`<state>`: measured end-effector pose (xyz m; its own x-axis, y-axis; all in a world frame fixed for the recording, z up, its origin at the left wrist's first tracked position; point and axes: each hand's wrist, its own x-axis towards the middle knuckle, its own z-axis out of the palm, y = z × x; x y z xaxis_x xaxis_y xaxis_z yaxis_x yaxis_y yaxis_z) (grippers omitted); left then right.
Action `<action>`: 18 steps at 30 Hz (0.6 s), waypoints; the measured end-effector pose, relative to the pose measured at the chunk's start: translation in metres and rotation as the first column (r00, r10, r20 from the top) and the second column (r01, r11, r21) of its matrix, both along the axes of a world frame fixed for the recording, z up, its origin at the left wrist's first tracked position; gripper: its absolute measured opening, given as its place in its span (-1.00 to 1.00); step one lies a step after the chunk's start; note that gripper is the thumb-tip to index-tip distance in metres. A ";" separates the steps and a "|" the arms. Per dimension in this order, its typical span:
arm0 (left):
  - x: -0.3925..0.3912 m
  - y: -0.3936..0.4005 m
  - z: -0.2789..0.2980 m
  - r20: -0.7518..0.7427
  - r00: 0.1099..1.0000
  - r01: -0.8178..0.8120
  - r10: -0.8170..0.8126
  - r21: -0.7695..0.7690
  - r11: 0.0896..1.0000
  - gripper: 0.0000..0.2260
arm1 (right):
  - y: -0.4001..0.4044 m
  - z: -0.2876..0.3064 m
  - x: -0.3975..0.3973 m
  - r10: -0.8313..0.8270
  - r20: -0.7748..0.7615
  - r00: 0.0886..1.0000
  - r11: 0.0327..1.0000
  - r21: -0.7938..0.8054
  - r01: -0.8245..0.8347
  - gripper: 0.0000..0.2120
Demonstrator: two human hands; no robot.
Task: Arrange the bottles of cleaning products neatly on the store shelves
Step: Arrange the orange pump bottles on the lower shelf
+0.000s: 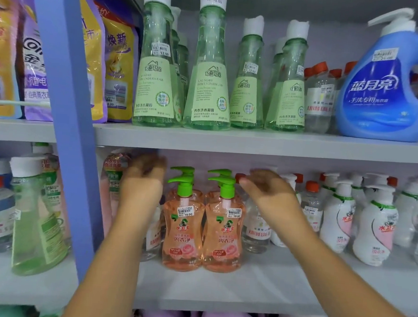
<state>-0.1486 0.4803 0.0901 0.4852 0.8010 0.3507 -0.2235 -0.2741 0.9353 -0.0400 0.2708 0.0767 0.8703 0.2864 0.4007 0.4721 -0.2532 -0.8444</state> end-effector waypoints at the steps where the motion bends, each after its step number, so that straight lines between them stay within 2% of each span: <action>1: -0.018 -0.014 -0.022 0.100 0.992 -0.081 0.076 0.047 0.996 -0.91 | -0.007 -0.016 -0.019 -0.016 -0.005 1.000 1.000 0.007 0.016 -0.56; 3: -0.038 -0.038 -0.064 0.130 0.985 -0.123 0.113 0.074 0.990 -0.82 | -0.011 -0.047 -0.048 0.006 -0.041 0.999 0.999 -0.039 -0.008 -0.45; 6: -0.032 -0.042 -0.115 -0.170 0.984 -0.032 0.061 0.168 0.985 -0.60 | 0.001 -0.076 -0.061 0.086 -0.103 0.991 0.995 -0.032 -0.089 -0.54; 8: -0.026 -0.039 -0.126 -0.265 0.963 0.021 0.052 0.263 0.965 -0.57 | 0.008 -0.086 -0.055 0.054 -0.069 0.996 0.998 -0.010 -0.055 -0.54; 11: -0.024 -0.033 -0.128 -0.287 0.954 0.009 0.087 0.317 0.948 -0.59 | 0.012 -0.097 -0.047 0.028 -0.049 0.998 1.000 0.013 -0.027 -0.65; 18: -0.021 -0.035 -0.125 -0.286 0.955 0.005 0.076 0.274 0.962 -0.53 | 0.014 -0.099 -0.043 0.030 -0.085 0.996 0.999 -0.006 -0.031 -0.64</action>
<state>-0.1693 0.4456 -0.0351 0.5717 0.7151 0.4024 0.0623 -0.5268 0.8477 -0.0830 0.2844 -0.0222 0.8917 0.3163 0.3238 0.4068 -0.2464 -0.8797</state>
